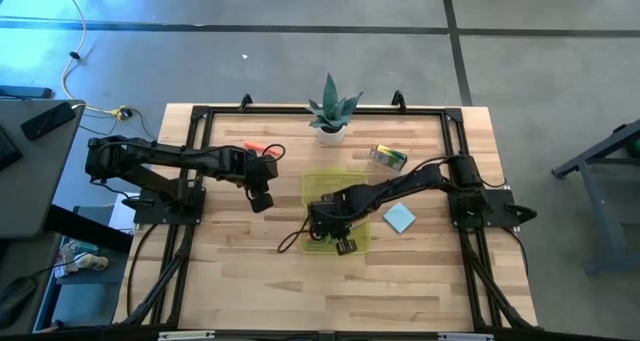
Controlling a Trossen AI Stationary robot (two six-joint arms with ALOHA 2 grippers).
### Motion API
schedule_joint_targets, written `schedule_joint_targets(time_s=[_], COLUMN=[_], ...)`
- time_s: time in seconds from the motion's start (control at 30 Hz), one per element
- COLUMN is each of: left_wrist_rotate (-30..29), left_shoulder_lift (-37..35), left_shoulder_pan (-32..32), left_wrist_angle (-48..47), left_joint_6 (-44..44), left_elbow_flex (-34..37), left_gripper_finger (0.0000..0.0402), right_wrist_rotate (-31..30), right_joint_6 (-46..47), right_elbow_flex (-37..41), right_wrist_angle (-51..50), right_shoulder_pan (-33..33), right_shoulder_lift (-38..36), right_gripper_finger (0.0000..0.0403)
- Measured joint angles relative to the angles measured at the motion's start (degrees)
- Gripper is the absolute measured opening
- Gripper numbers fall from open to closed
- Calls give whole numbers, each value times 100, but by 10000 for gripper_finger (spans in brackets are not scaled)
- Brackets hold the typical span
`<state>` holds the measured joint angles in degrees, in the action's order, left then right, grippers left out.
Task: Pack school essentials
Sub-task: Put the orange pencil into the yellow supply box, then put the orange pen into the yellow supply box
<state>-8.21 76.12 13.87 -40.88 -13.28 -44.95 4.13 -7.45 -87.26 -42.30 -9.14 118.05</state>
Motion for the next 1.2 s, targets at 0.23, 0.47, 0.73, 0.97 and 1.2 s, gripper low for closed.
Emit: schedule_joint_targets(time_s=[0.23, 0.47, 0.73, 0.97, 1.2], left_wrist_rotate=[2, -2, -184, -476, -1045], left_shoulder_lift=[0, 0, 0, 0, -2], left_shoulder_pan=[0, 0, 0, -2, 209], left_wrist_angle=[0, 0, -56, -376, -652], left_joint_6=[0, 0, -155, -159, 505], left_elbow_flex=[0, 0, 0, 0, 0], left_gripper_finger=[64, 64, 71, 119, 173], right_wrist_rotate=[91, -82, -148, -907, -1310], right_joint_6=[171, 254, 273, -28, -107], right_elbow_flex=[0, 0, 0, 0, 0], right_wrist_angle=[124, 131, -64, -365, -778], right_shoulder_pan=[-57, -56, 13, 47, 289], right_shoulder_lift=[-1, -1, -130, -498, -940], right_gripper_finger=[21, 68, 117, 118, 119])
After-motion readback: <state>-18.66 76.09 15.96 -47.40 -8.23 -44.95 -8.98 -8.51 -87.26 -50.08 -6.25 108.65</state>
